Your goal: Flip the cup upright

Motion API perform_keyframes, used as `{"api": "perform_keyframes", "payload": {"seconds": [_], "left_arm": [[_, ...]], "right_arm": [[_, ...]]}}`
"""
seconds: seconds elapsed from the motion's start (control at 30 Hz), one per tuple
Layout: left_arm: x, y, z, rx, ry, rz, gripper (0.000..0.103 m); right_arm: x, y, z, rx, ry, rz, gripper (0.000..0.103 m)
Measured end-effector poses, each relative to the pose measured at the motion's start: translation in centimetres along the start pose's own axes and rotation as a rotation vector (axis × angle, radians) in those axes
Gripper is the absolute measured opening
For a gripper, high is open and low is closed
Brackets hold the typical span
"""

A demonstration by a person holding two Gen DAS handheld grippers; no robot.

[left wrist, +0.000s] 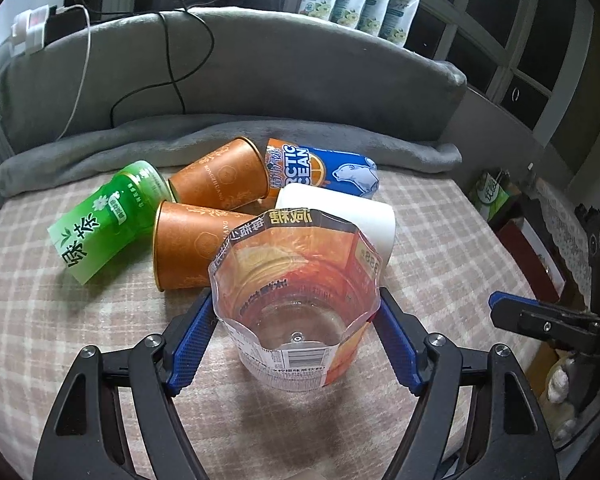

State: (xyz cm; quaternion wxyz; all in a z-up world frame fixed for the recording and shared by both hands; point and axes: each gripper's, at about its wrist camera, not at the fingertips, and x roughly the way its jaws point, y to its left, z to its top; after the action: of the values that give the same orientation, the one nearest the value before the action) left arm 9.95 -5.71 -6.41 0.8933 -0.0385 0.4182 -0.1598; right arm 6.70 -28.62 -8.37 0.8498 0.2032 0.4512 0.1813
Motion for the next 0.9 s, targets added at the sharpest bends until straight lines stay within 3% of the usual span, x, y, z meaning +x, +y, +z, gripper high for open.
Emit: {"api": "perform_keyframes", "payload": {"seconds": [0.9], "left_arm": [[-0.6,-2.2,-1.8,0.080,-0.017,-0.014,0.078]], "right_arm": [[-1.0,1.0,-0.1,-0.043,-0.052,-0.052,0.091]]}}
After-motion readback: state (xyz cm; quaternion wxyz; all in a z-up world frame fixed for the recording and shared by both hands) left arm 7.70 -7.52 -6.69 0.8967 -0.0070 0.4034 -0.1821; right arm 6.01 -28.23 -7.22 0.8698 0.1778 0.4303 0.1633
